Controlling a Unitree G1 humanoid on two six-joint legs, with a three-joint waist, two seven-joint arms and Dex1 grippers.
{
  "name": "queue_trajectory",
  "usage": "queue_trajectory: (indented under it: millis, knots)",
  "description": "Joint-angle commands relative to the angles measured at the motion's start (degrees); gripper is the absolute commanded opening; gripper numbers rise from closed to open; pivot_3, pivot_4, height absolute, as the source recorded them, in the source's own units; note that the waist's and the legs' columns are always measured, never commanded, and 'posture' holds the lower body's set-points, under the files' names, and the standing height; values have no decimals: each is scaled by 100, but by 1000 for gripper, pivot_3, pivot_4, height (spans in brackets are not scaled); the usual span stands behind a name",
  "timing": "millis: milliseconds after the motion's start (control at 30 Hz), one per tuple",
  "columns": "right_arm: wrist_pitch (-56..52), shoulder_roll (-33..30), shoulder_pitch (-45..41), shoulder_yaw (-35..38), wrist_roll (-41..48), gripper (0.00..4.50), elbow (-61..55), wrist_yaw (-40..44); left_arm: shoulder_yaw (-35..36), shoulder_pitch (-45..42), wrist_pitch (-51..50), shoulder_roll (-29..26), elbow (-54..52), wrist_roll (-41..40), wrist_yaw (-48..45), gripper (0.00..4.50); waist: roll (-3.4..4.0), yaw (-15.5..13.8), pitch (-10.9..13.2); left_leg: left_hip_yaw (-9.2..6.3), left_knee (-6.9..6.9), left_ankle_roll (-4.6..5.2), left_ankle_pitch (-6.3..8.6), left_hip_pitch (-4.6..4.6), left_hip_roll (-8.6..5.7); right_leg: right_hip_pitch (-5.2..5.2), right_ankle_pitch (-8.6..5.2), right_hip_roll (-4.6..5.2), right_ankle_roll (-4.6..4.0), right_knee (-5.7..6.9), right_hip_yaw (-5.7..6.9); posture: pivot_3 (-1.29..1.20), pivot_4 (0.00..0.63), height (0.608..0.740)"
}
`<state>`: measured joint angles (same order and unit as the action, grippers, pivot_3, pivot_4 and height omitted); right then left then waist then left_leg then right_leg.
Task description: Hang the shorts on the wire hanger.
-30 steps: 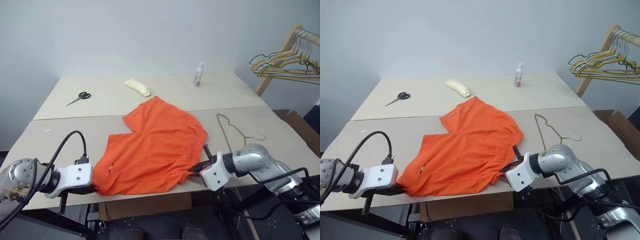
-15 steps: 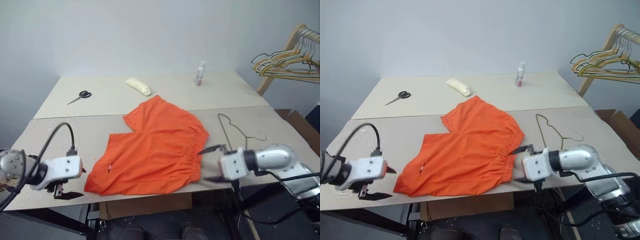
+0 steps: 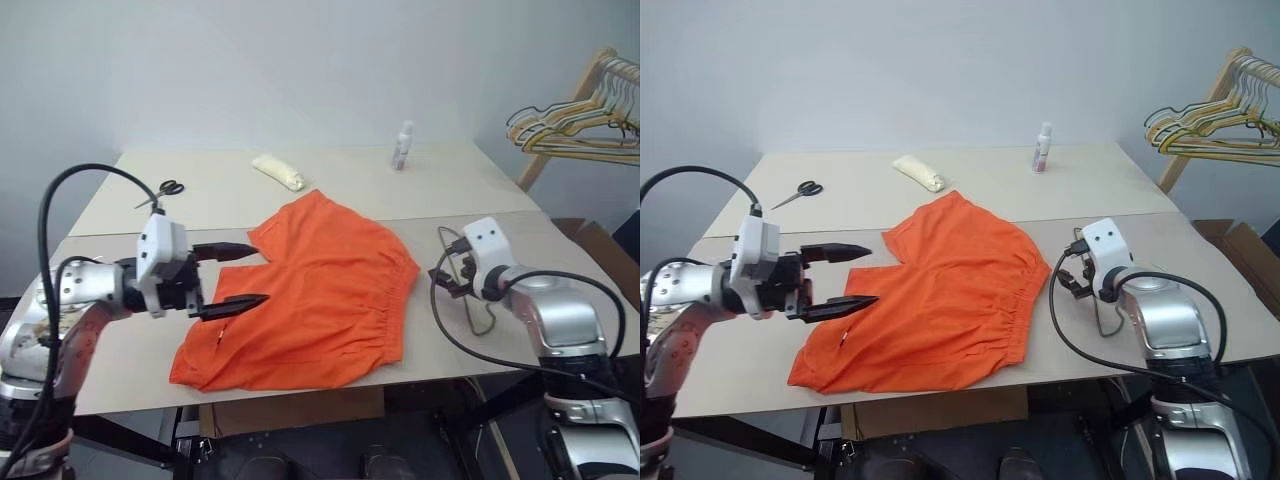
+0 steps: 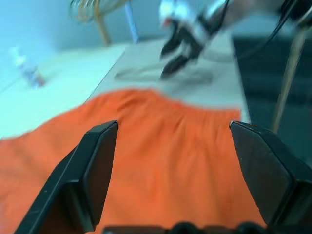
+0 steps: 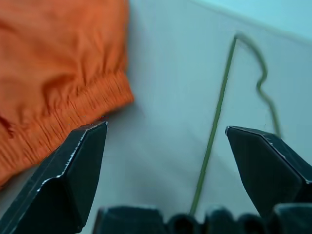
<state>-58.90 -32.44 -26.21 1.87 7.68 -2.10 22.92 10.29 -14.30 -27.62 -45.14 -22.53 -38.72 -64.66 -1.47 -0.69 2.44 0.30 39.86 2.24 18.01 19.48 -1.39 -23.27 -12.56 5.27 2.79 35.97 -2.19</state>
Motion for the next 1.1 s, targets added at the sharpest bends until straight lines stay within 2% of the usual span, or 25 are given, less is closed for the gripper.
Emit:
queue_trajectory:
  millis: [33, 200, 500, 567, 700, 1033, 1100]
  knots:
    - [-106, 19, -84, 208, -2, 4500, 152, -145, 37, -197, -132, 184, -237, -348, 265, 3963, 0, 9, 0, 0, 0, 0, 0, 5, -2, -5, 1, 0, 1, 0, -1, 47, 0, 740]
    - [110, 116, -58, 590, 173, 4500, 639, -167, -78, -229, -82, 300, -248, -277, 365, 3963, 0, 18, 0, 1, 1, -1, -1, 7, -5, -7, 2, -3, 3, -1, -3, 53, 0, 740]
    - [81, -39, 137, 500, 345, 4500, 1070, 277, -306, -23, 185, 154, -259, 122, 228, 3963, 0, 33, 0, 1, 1, -1, -1, 3, -7, -2, 2, -5, 4, -4, -3, 60, 0, 740]
    - [-24, -16, 146, 444, 247, 4500, 1172, 156, -351, 4, 228, 152, -269, 183, 213, 3963, 1, 31, -1, 1, 1, -1, -1, -3, -6, 4, 2, -6, 5, -4, -3, 60, 0, 740]
    - [-141, -2, 145, 368, 163, 3599, 1342, 21, -389, 5, 275, 170, -255, 206, 227, 4003, -9, 29, -8, 1, 1, 0, -1, -18, -4, 20, 2, -7, 5, -7, -3, 62, 0, 740]
    - [11, -100, 195, -58, -171, 126, 1508, -100, -453, -63, 349, 230, -195, 253, 169, 4003, -44, 17, -42, -1, 0, 0, -1, -20, -2, 24, 2, -7, 5, -10, -1, 58, 0, 740]
    - [39, -67, 185, -49, -189, 54, 1551, -114, -490, -62, 342, 209, -180, 282, 160, 4003, -51, 16, -48, -2, 0, 0, -1, -20, -1, 25, 2, -7, 5, -11, 0, 57, 0, 740]
